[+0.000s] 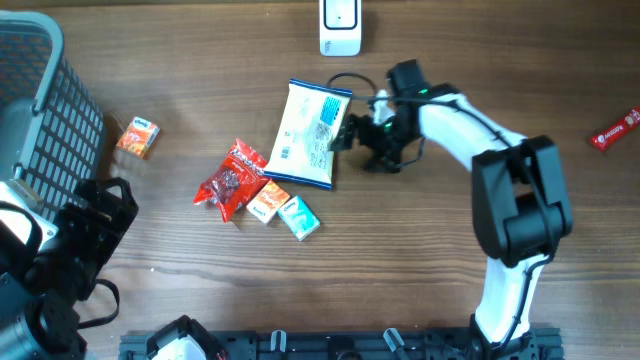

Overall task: Scan the item barcode
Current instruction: 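Lower the white-blue bag and turn it in front of the scanner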

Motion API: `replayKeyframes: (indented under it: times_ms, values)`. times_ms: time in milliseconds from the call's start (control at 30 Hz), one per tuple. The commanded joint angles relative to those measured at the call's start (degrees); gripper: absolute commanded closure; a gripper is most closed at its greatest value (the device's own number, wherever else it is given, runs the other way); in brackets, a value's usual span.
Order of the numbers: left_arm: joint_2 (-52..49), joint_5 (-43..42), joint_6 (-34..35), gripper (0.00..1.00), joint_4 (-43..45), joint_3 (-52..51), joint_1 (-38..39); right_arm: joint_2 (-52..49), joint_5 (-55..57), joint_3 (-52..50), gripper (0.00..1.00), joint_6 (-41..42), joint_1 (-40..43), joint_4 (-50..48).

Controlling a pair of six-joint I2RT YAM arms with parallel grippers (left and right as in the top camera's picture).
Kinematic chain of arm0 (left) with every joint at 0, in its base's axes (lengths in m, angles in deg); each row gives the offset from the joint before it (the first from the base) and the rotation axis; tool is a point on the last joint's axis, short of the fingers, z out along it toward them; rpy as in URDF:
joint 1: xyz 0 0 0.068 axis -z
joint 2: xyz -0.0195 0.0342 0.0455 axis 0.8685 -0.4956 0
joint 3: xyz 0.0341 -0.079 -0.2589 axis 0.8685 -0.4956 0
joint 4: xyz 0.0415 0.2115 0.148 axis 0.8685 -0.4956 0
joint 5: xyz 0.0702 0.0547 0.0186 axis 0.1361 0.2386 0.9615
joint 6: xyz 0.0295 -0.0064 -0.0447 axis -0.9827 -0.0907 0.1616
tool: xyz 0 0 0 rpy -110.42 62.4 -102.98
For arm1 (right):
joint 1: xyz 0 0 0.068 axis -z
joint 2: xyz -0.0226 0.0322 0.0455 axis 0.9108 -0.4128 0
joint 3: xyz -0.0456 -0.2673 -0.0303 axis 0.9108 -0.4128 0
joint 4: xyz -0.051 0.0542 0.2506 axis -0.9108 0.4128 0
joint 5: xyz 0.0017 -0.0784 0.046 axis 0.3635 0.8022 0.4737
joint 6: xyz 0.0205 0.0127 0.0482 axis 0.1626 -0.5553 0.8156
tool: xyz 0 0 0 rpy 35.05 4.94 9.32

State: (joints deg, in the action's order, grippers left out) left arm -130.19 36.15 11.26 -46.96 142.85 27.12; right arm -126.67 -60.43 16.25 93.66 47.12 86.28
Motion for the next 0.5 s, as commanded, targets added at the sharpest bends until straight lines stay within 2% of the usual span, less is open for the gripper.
replayKeyframes:
  times_ms: [0,267,467]
  values:
    - [0.0,0.35,0.52,0.0,0.15,0.33,-0.39,-0.92,2.21,-4.37,0.0,6.4,-4.46,-5.05]
    - [0.0,0.35,0.52,0.0,0.15,0.33,-0.39,-1.22,-2.56,-10.88,0.0,11.21,-4.28,-18.16]
    - [0.0,0.35,0.52,0.0,0.13,0.33,-0.39,-2.51,-7.5,-17.51,0.0,18.34,-4.04,-30.16]
